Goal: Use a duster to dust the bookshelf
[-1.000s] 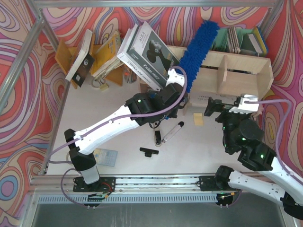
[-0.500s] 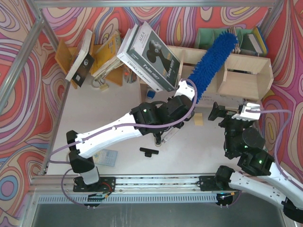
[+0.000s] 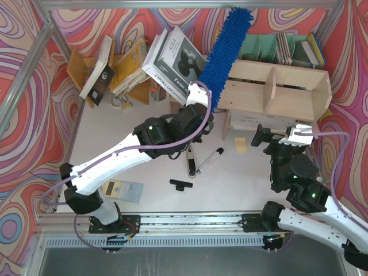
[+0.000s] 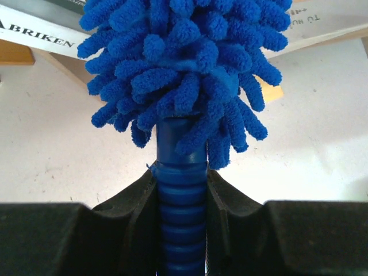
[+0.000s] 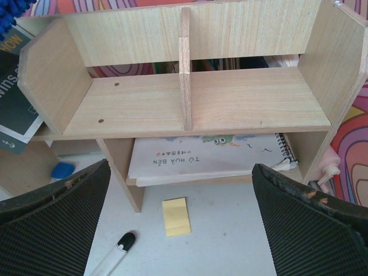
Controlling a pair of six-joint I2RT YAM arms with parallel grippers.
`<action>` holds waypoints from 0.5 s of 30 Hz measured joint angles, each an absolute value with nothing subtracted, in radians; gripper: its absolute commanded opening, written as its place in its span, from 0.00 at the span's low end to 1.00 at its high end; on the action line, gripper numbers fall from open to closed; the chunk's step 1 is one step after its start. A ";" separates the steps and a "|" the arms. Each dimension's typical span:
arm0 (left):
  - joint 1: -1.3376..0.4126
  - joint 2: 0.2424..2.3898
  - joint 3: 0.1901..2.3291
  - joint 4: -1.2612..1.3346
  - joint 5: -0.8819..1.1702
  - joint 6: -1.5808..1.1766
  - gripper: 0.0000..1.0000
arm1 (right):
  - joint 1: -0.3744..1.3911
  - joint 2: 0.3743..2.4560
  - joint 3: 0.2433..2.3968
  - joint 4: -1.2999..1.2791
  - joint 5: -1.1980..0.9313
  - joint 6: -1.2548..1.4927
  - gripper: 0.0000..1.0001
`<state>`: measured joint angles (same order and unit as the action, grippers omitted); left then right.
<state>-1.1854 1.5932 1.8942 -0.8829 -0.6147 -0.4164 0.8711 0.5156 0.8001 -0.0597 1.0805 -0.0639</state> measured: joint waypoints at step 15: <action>-1.164 1.741 1.979 -0.944 -0.504 -0.439 0.00 | 0.871 0.477 0.790 -0.042 1.081 -0.079 0.99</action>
<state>-1.1645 1.7412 1.9793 -0.9443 -0.5037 -0.4385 0.8711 0.4770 0.7898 -0.0418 1.0805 -0.0792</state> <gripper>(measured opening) 0.344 0.987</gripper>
